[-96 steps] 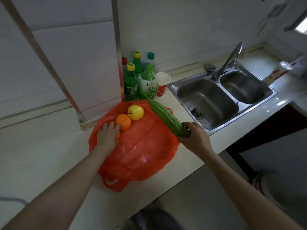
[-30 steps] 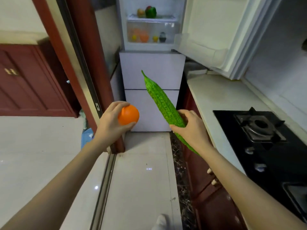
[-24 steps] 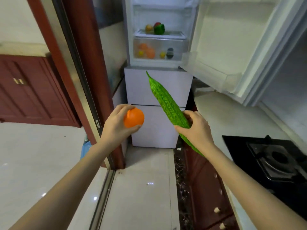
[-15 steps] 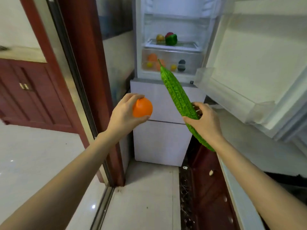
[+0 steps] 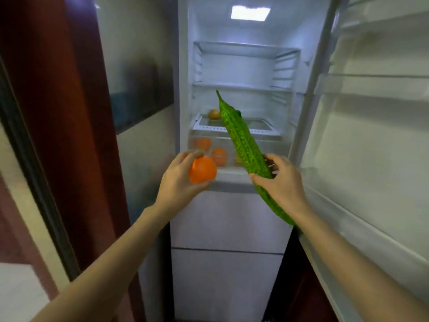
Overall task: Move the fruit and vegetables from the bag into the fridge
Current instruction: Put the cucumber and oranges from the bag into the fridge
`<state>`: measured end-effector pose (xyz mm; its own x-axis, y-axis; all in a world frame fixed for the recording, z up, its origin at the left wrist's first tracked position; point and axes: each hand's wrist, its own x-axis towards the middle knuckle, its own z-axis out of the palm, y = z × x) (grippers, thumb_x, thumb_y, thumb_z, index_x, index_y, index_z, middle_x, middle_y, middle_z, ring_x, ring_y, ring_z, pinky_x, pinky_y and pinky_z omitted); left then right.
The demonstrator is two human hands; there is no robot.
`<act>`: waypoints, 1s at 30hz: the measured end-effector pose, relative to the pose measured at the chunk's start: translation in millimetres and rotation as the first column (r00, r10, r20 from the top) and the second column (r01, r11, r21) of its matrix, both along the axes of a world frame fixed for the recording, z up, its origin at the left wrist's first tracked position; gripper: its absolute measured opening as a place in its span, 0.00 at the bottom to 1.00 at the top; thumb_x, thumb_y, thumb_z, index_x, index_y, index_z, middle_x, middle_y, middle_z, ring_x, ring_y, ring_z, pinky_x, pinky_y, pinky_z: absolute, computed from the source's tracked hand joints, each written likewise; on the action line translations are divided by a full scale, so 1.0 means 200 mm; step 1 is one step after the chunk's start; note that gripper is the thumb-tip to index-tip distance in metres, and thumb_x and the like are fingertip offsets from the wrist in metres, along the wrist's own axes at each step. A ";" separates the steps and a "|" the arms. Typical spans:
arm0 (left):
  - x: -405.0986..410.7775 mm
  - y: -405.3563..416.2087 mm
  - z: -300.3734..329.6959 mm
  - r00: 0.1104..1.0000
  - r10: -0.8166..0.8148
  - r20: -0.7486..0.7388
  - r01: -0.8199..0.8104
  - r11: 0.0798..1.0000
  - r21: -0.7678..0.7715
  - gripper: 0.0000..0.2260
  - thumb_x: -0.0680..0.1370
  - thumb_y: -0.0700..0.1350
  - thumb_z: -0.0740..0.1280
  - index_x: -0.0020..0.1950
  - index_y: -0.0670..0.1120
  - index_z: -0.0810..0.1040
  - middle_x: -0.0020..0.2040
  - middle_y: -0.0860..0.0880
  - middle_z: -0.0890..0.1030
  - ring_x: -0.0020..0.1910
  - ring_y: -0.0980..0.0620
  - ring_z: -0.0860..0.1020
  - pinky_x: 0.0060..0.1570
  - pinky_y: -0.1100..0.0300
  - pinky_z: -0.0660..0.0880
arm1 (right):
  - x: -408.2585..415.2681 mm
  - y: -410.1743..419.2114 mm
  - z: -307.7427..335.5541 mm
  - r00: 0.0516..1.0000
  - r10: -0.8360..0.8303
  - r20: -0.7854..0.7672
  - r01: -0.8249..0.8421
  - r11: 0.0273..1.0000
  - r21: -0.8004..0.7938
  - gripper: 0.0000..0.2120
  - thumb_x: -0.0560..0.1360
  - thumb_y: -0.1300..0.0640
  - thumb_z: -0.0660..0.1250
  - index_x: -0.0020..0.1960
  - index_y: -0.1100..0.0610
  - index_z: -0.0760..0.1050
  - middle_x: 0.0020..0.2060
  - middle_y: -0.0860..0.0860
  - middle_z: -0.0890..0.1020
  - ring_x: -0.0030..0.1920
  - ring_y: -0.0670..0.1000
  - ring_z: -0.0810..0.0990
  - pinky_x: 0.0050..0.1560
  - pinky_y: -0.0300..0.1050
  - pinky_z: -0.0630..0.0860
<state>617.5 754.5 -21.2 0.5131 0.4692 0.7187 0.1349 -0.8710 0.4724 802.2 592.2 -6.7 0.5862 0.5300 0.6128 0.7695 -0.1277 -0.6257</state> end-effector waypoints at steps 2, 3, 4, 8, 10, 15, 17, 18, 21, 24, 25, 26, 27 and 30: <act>0.12 0.10 0.02 1.000 -0.027 0.002 0.027 1.000 0.005 0.28 0.65 0.51 0.76 0.63 0.52 0.72 0.61 0.52 0.73 0.55 0.52 0.74 0.50 0.59 0.70 | 0.08 0.11 0.06 1.000 0.006 -0.031 -0.005 0.999 0.036 0.24 0.63 0.50 0.77 0.57 0.51 0.77 0.41 0.42 0.77 0.39 0.39 0.75 0.40 0.36 0.71; 0.18 0.15 0.03 0.999 -0.042 0.000 0.042 0.999 0.016 0.28 0.65 0.51 0.76 0.63 0.52 0.72 0.62 0.52 0.73 0.55 0.52 0.74 0.50 0.58 0.71 | 0.12 0.16 0.09 0.999 0.012 -0.035 -0.011 0.999 0.050 0.23 0.63 0.50 0.77 0.57 0.50 0.77 0.40 0.40 0.77 0.39 0.38 0.76 0.40 0.35 0.71; 0.24 0.20 0.05 0.998 -0.056 -0.001 0.056 0.998 0.025 0.29 0.65 0.52 0.76 0.64 0.52 0.72 0.62 0.52 0.73 0.56 0.52 0.73 0.51 0.57 0.72 | 0.16 0.22 0.12 0.999 0.021 -0.032 -0.019 0.998 0.056 0.23 0.63 0.51 0.77 0.57 0.50 0.77 0.40 0.40 0.77 0.39 0.39 0.76 0.40 0.35 0.72; 0.50 0.40 0.16 0.999 -0.046 0.016 0.045 0.998 0.049 0.30 0.65 0.51 0.77 0.64 0.54 0.70 0.63 0.51 0.71 0.57 0.53 0.72 0.52 0.57 0.70 | 0.37 0.44 0.28 0.998 0.052 0.032 -0.054 0.997 0.058 0.23 0.64 0.53 0.77 0.57 0.50 0.77 0.45 0.48 0.80 0.43 0.46 0.78 0.45 0.44 0.76; 0.62 0.49 0.22 0.999 -0.007 0.034 0.004 0.997 0.073 0.29 0.65 0.50 0.77 0.64 0.53 0.71 0.62 0.51 0.72 0.55 0.54 0.71 0.50 0.59 0.68 | 0.49 0.54 0.36 0.996 0.061 0.065 -0.066 0.995 0.079 0.24 0.64 0.53 0.77 0.59 0.52 0.76 0.47 0.49 0.80 0.45 0.48 0.78 0.47 0.46 0.77; 0.86 0.62 0.28 1.000 0.024 0.020 -0.025 0.998 0.059 0.30 0.66 0.51 0.77 0.65 0.53 0.69 0.63 0.50 0.72 0.57 0.51 0.72 0.52 0.56 0.72 | 0.76 0.79 0.52 0.981 0.101 0.166 -0.120 0.986 0.113 0.25 0.64 0.50 0.76 0.60 0.50 0.75 0.48 0.48 0.79 0.45 0.46 0.77 0.46 0.46 0.78; 0.93 0.68 0.26 0.998 0.056 0.011 -0.057 0.997 0.044 0.31 0.67 0.51 0.77 0.66 0.52 0.69 0.65 0.50 0.71 0.59 0.49 0.72 0.54 0.53 0.73 | 0.84 0.92 0.56 0.969 0.131 0.212 -0.149 0.986 0.072 0.25 0.64 0.48 0.76 0.59 0.50 0.75 0.49 0.49 0.79 0.46 0.46 0.77 0.45 0.46 0.78; 0.96 0.71 0.25 0.997 0.071 0.008 -0.071 0.997 0.027 0.31 0.67 0.51 0.77 0.66 0.52 0.69 0.65 0.50 0.71 0.60 0.49 0.72 0.55 0.52 0.74 | 0.89 0.99 0.57 0.961 0.143 0.237 -0.159 0.986 0.048 0.26 0.64 0.47 0.76 0.60 0.50 0.75 0.50 0.49 0.79 0.46 0.47 0.77 0.45 0.44 0.77; 1.02 0.77 0.18 0.996 0.094 -0.001 -0.094 0.996 -0.009 0.32 0.66 0.52 0.78 0.66 0.53 0.68 0.65 0.51 0.70 0.60 0.50 0.71 0.55 0.52 0.73 | 1.01 1.16 0.55 0.933 0.175 0.313 -0.181 0.984 -0.011 0.28 0.65 0.46 0.75 0.62 0.53 0.74 0.51 0.51 0.78 0.48 0.48 0.75 0.45 0.42 0.74; 1.06 0.84 0.12 0.994 0.107 0.026 -0.107 0.994 0.003 0.30 0.66 0.50 0.78 0.65 0.52 0.70 0.64 0.50 0.71 0.59 0.49 0.72 0.53 0.55 0.72 | 1.13 1.29 0.47 0.912 0.191 0.363 -0.157 0.980 -0.122 0.27 0.67 0.51 0.74 0.64 0.53 0.72 0.54 0.51 0.76 0.52 0.51 0.74 0.47 0.44 0.73; 1.06 0.86 0.11 0.993 0.114 0.021 -0.114 0.993 0.013 0.30 0.66 0.50 0.78 0.65 0.51 0.70 0.64 0.50 0.71 0.59 0.49 0.72 0.53 0.55 0.73 | 1.17 1.33 0.44 0.904 0.189 0.383 -0.139 0.978 -0.156 0.27 0.68 0.52 0.74 0.65 0.52 0.71 0.55 0.51 0.76 0.53 0.51 0.74 0.49 0.45 0.73; 1.07 0.89 0.10 0.992 0.123 0.007 -0.124 0.992 0.022 0.31 0.66 0.50 0.78 0.66 0.50 0.70 0.65 0.49 0.71 0.59 0.49 0.72 0.53 0.55 0.73 | 1.21 1.36 0.42 0.898 0.179 0.403 -0.112 0.977 -0.184 0.27 0.68 0.53 0.74 0.65 0.52 0.71 0.56 0.52 0.75 0.54 0.52 0.74 0.49 0.46 0.73; 1.08 0.91 0.09 0.991 0.131 -0.007 -0.130 0.991 0.023 0.31 0.66 0.50 0.78 0.66 0.50 0.70 0.65 0.49 0.71 0.59 0.49 0.72 0.53 0.55 0.73 | 1.24 1.39 0.39 0.895 0.163 0.416 -0.081 0.975 -0.209 0.28 0.68 0.53 0.74 0.66 0.51 0.71 0.57 0.52 0.75 0.56 0.53 0.73 0.50 0.47 0.73; 1.11 0.97 0.07 0.992 0.125 0.019 -0.126 0.992 0.008 0.31 0.67 0.49 0.77 0.66 0.49 0.70 0.65 0.47 0.71 0.58 0.49 0.72 0.52 0.58 0.69 | 1.35 1.45 0.32 0.883 0.126 0.453 0.006 0.960 -0.278 0.29 0.68 0.52 0.74 0.67 0.50 0.69 0.57 0.53 0.75 0.57 0.55 0.72 0.52 0.53 0.74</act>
